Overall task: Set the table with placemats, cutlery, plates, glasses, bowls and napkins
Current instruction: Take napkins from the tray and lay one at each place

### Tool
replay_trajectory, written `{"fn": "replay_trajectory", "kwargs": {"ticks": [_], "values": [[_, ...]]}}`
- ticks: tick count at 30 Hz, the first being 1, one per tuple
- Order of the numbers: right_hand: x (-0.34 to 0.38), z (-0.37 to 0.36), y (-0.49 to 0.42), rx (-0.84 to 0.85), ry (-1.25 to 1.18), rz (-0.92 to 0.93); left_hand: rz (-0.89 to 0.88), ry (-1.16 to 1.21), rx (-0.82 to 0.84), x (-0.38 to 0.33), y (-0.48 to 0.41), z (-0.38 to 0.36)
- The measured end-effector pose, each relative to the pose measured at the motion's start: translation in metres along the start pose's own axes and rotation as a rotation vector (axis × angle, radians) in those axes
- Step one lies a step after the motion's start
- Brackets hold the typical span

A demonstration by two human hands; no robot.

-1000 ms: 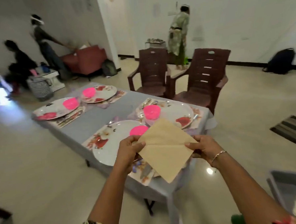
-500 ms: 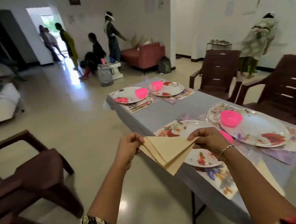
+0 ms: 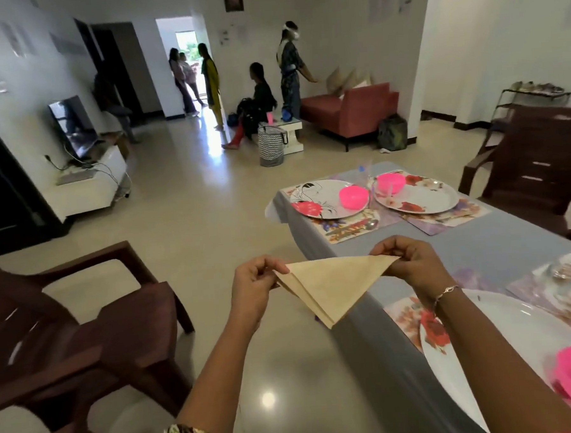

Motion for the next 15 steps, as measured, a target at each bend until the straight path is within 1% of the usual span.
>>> {"fn": "replay_trajectory", "kwargs": {"ticks": [5,7,9,11,13,15], "values": [[0.002,-0.016,-0.075,-0.02,-0.055,0.015,-0.13,-0.076,-0.024,-0.007,-0.064,0.018],[0.008,-0.025,-0.097,-0.017,-0.078,0.047,-0.133,-0.055,-0.042,-0.006,-0.082,0.025],[0.007,-0.036,-0.115,-0.004,-0.095,0.038,-0.035,0.01,-0.045,0.007,-0.096,0.029],[-0.001,-0.043,-0.135,0.002,-0.12,-0.023,0.139,0.075,0.002,0.031,-0.11,0.027],[-0.018,-0.047,-0.154,-0.016,-0.17,-0.148,0.346,0.161,0.015,0.061,-0.122,0.025],[-0.04,-0.049,-0.172,-0.069,-0.208,-0.281,0.514,0.252,-0.011,0.091,-0.133,0.024]]}}
Point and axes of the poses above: each hand's wrist, its own y-axis away from the middle knuckle, its own z-axis out of the back of the hand, x = y × z, the point moved 9 cm from there along -y, towards the middle knuckle, and after that the axes turned 3 degrees about -z, right-handed, at the moved point
